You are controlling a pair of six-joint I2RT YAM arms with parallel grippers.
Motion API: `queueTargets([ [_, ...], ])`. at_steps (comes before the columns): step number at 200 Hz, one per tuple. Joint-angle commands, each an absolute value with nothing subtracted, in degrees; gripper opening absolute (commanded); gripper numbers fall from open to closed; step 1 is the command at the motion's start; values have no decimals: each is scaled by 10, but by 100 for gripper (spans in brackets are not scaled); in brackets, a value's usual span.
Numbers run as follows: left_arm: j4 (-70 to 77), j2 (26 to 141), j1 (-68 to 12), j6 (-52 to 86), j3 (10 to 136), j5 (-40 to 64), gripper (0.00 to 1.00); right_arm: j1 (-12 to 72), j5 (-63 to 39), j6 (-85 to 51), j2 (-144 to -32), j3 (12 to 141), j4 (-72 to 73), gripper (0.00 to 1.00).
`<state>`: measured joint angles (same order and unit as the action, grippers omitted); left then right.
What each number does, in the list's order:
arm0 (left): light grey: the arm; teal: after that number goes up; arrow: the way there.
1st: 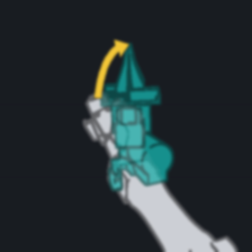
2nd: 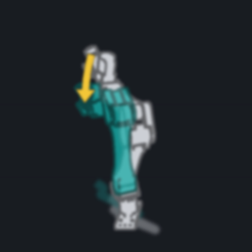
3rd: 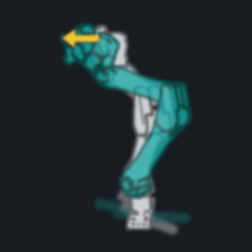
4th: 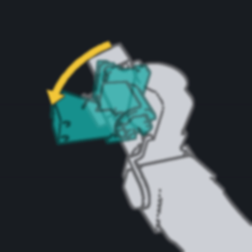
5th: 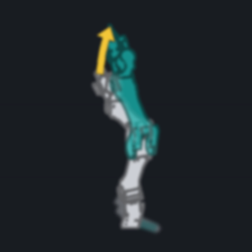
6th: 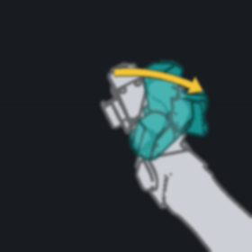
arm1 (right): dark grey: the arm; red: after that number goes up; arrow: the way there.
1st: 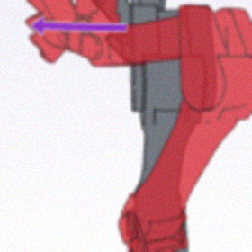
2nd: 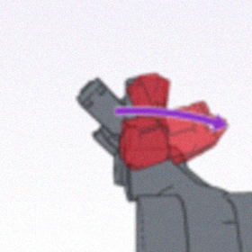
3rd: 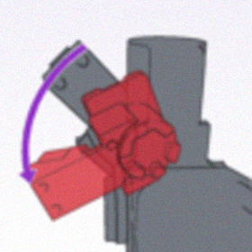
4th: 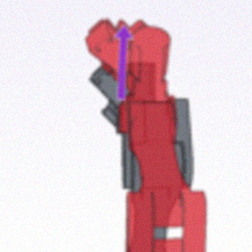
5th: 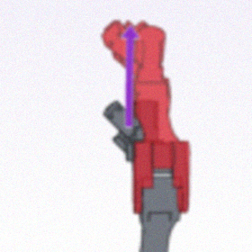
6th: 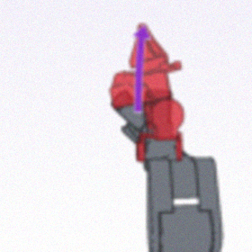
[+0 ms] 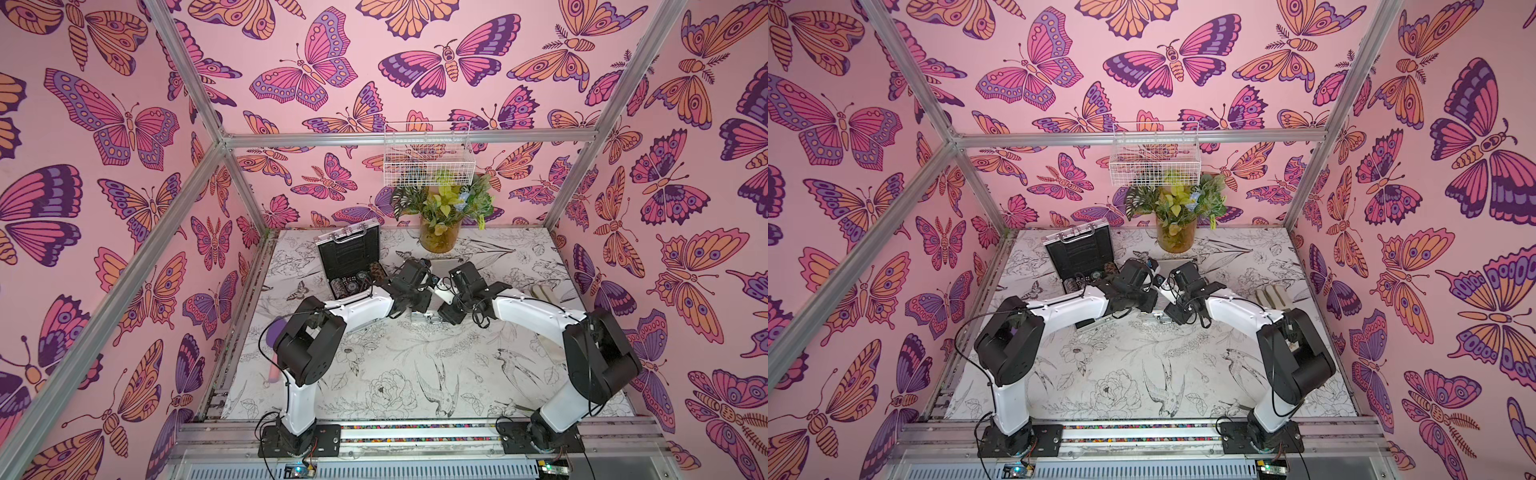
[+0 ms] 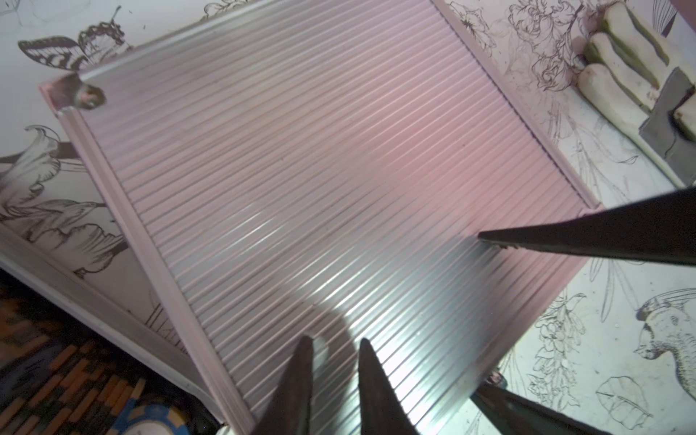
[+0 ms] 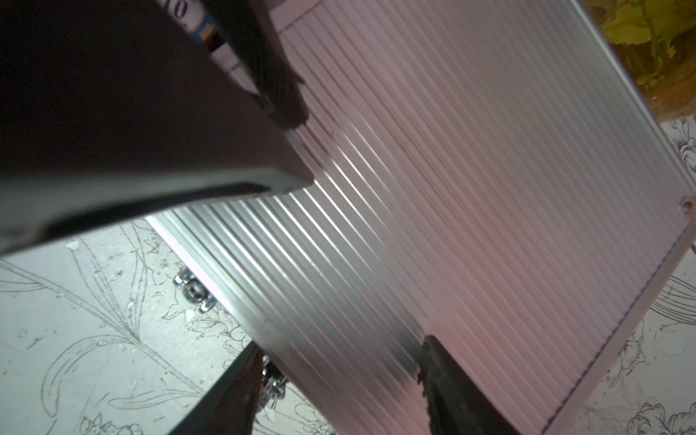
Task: Close the poker set cases
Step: Fasten the fastener on the poker set case.
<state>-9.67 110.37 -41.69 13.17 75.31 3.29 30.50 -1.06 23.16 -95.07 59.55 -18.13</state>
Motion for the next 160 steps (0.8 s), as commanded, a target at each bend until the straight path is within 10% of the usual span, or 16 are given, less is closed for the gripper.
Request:
queueTargets([
  [1, -199, 1142, -435, 137, 714, 78, 5, 308, -11, 234, -988, 566, -231, 66],
  [160, -176, 1193, -424, 154, 655, 96, 0, 305, -57, 374, -852, 463, -29, 67],
])
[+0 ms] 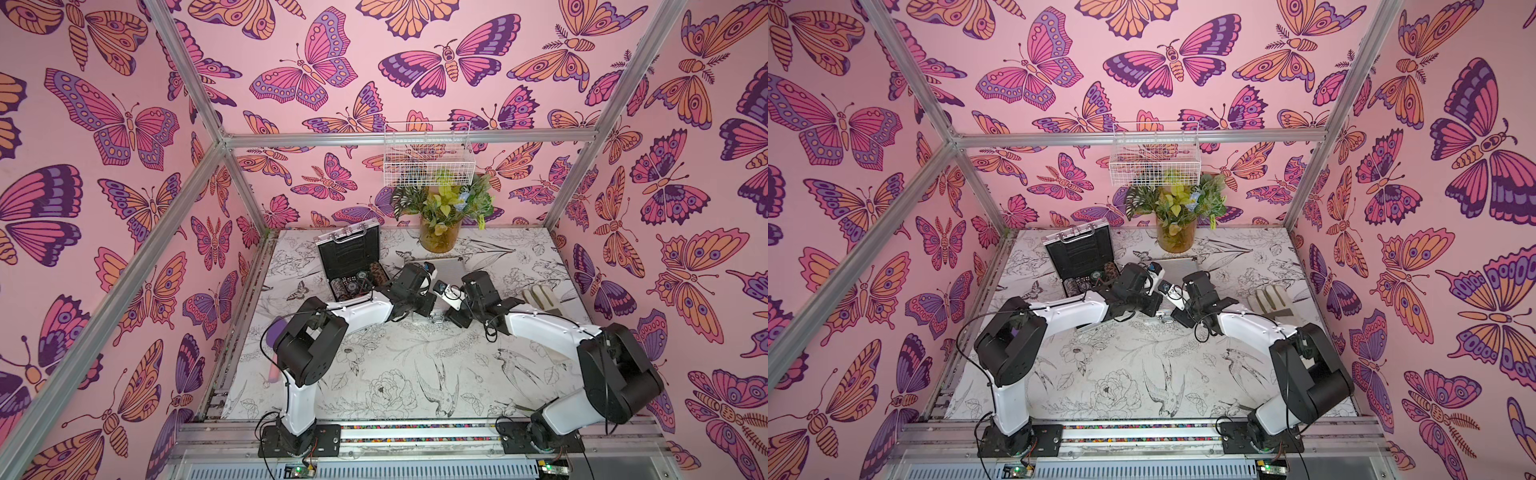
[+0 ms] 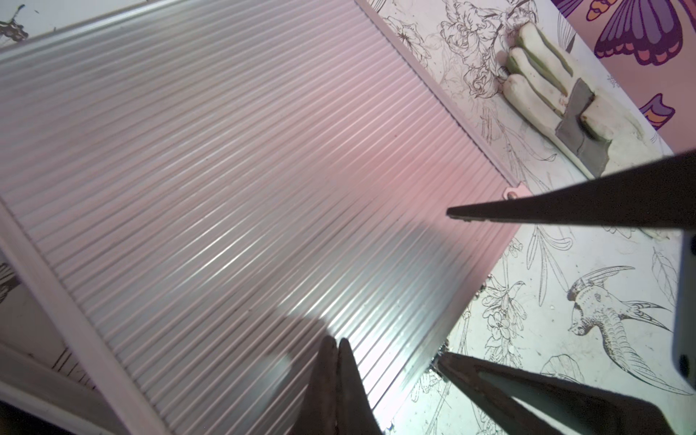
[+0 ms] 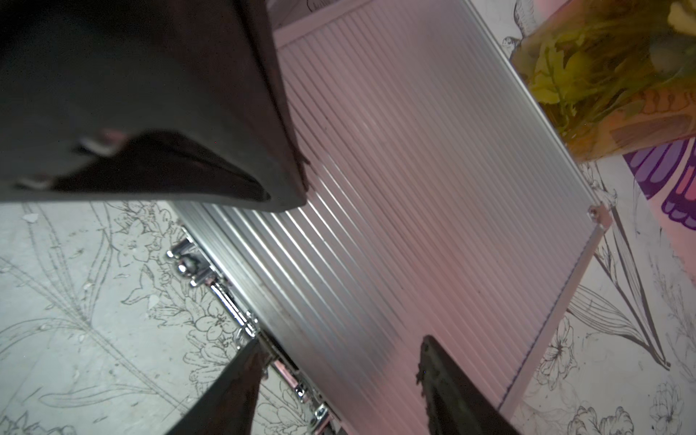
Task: Close the poker set cases
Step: Fasten the fastener on the poker set case.
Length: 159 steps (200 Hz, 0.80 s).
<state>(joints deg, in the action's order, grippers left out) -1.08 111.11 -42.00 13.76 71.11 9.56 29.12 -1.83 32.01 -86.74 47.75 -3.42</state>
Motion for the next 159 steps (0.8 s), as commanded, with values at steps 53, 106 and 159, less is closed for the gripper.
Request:
queueTargets([
  [53, -172, 1191, -423, 157, 651, 96, 0, 307, -91, 446, -805, 374, 62, 70],
  [106, -167, 1190, -422, 156, 649, 97, 0, 307, -58, 453, -804, 355, 94, 70],
  [159, -161, 1186, -420, 157, 643, 97, 0, 307, -39, 485, -833, 352, 124, 70],
])
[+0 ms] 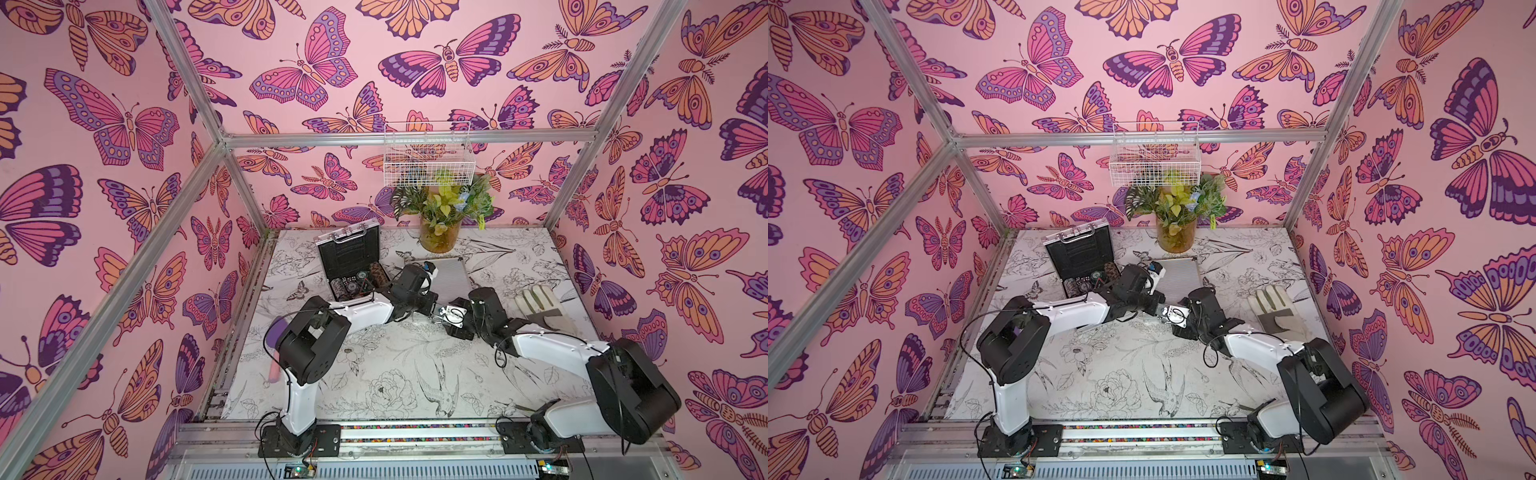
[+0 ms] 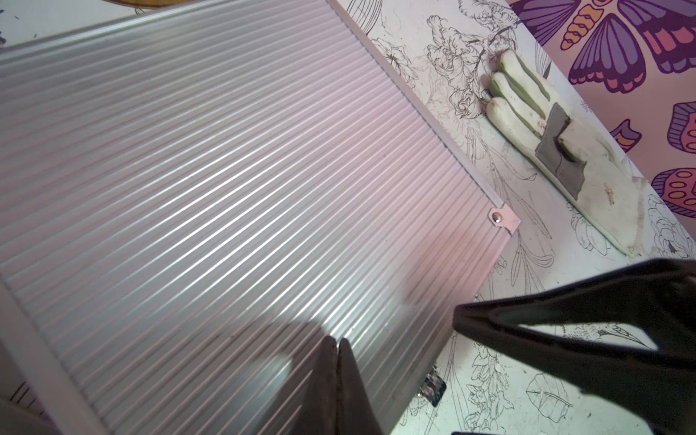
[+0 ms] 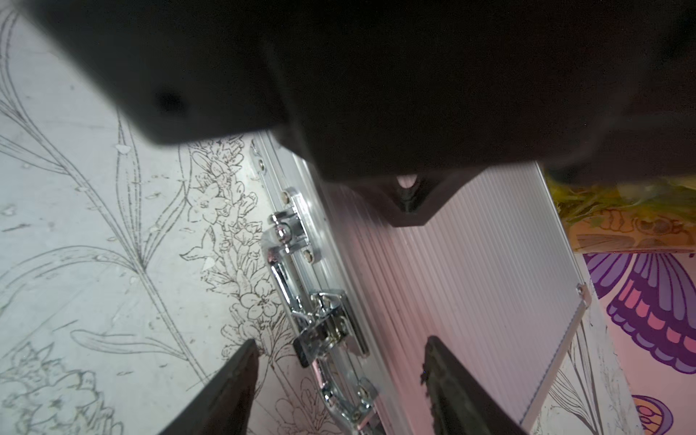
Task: Close the poker set cases
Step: Fasten the fastener on the poker set case.
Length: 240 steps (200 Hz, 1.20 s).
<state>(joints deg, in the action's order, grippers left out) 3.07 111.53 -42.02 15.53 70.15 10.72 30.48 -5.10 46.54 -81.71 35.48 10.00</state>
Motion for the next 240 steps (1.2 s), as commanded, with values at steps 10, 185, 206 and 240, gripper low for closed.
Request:
queueTargets([
  [10, -160, 1184, -420, 158, 642, 97, 0, 306, -44, 488, -838, 352, 128, 70],
  [185, -153, 1172, -411, 156, 634, 99, 0, 307, -7, 512, -868, 361, 80, 69],
  [206, -153, 1172, -411, 155, 633, 98, 0, 307, -10, 506, -849, 355, 72, 70],
  [240, -151, 1170, -411, 154, 632, 98, 0, 313, 0, 503, -832, 349, 79, 70],
])
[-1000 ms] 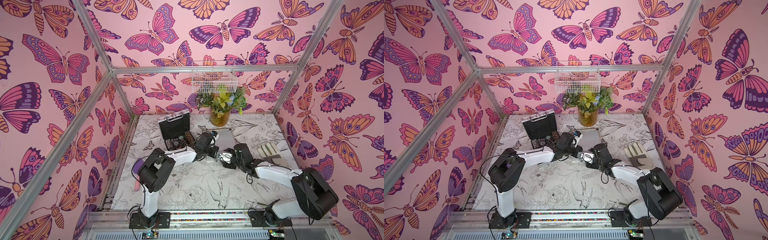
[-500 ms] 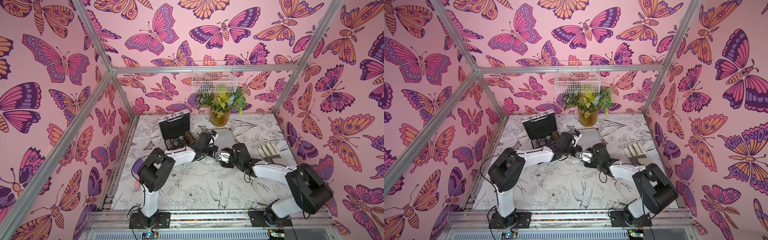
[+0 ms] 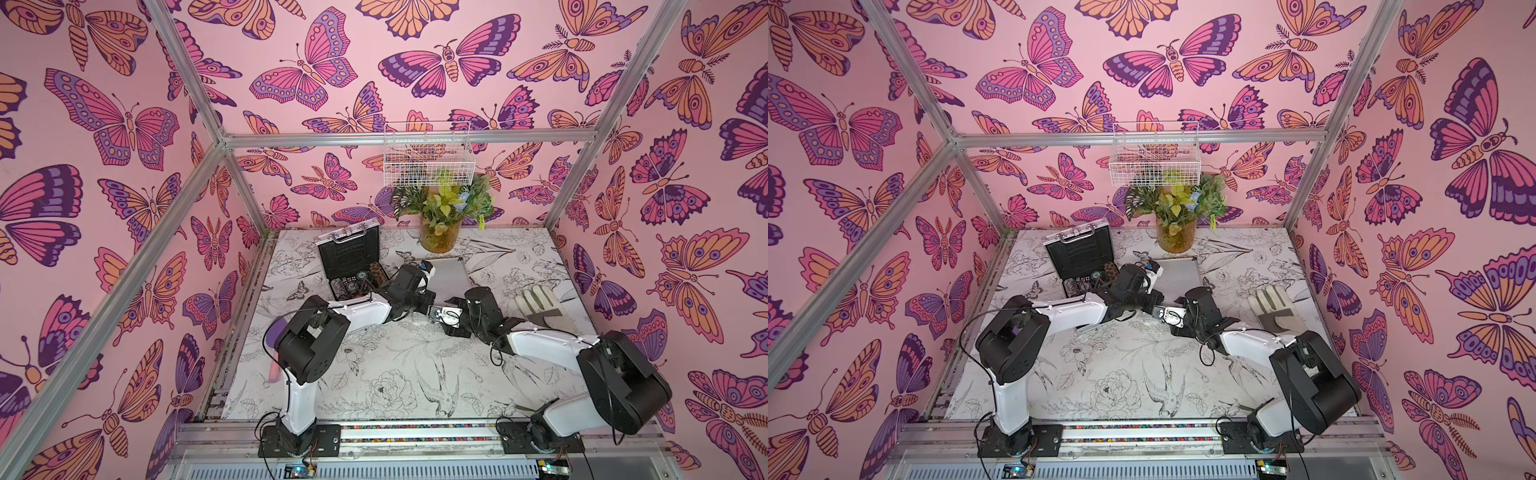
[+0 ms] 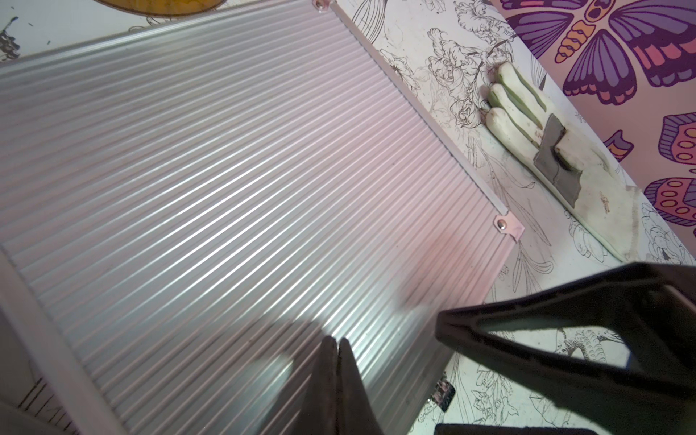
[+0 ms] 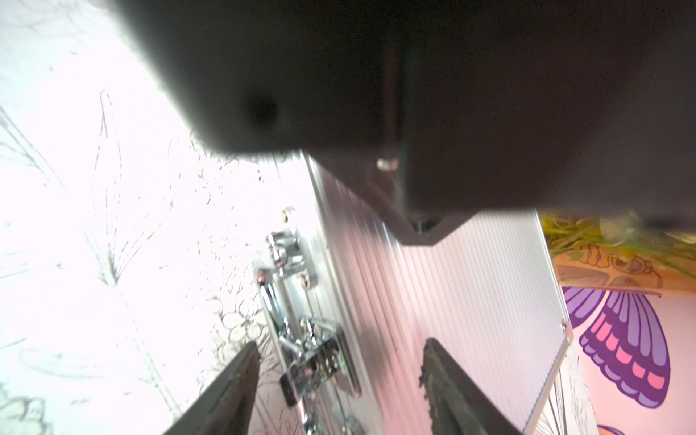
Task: Close the poker set cases
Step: Fasten the fastener on the poker set case.
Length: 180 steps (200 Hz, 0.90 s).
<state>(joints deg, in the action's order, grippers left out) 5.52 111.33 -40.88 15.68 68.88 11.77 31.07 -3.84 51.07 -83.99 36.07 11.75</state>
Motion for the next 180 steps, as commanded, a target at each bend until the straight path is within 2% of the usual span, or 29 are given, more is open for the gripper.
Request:
queueTargets([
  [1, -151, 1170, -410, 154, 632, 98, 0, 313, 0, 503, -831, 349, 81, 70],
  [59, -150, 1170, -410, 153, 631, 98, 0, 318, 29, 519, -863, 333, 172, 70],
  [113, -150, 1169, -410, 152, 632, 100, 0, 320, 8, 508, -863, 328, 229, 70],
  [180, -149, 1170, -409, 153, 631, 101, 0, 321, 16, 524, -877, 335, 233, 70],
])
